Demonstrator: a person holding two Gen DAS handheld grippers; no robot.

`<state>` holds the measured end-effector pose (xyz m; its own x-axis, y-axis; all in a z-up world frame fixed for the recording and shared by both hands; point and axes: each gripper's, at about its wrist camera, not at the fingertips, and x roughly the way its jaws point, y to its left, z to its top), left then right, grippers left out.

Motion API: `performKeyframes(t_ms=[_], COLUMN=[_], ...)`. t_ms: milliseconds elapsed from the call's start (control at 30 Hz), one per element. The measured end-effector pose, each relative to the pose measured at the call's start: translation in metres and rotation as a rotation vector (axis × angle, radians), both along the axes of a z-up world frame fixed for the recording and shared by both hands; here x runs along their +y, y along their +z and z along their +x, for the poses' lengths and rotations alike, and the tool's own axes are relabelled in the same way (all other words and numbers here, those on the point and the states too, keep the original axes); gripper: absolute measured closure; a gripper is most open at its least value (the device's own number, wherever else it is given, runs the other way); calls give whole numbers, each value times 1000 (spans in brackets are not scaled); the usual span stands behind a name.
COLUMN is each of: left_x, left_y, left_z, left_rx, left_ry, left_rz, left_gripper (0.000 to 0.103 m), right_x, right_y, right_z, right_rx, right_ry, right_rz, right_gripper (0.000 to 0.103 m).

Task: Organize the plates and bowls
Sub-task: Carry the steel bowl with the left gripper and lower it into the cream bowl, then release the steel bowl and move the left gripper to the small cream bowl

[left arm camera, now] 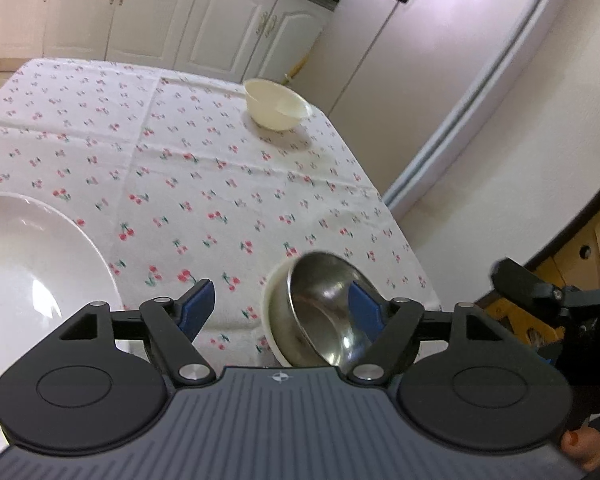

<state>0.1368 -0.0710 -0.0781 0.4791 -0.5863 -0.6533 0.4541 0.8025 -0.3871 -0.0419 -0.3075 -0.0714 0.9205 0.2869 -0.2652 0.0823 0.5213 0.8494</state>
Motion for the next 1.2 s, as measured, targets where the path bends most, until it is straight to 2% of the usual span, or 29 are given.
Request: performKeyframes(t_ms=[233, 467, 667, 933, 1200], left_x=[1, -6, -16, -33, -53], left_y=[15, 33, 45, 52, 49], left_z=[17, 33, 49, 79, 117], left_rx=[-41, -81, -115, -126, -134], left_ry=[36, 50, 59, 84, 111], left_rz=[1, 0, 13, 35, 66], left_gripper=[5, 4, 2, 2, 2], right_x=[-19, -36, -47, -61, -70], right_y=[3, 11, 21, 32, 30], right_z=[3, 16, 38, 74, 113], right_rx=[-2, 4, 0, -13, -13], right_ry=[-50, -85, -89, -75, -44], right_rz=[20, 3, -33, -78, -90], right_gripper=[8, 7, 2, 2, 2])
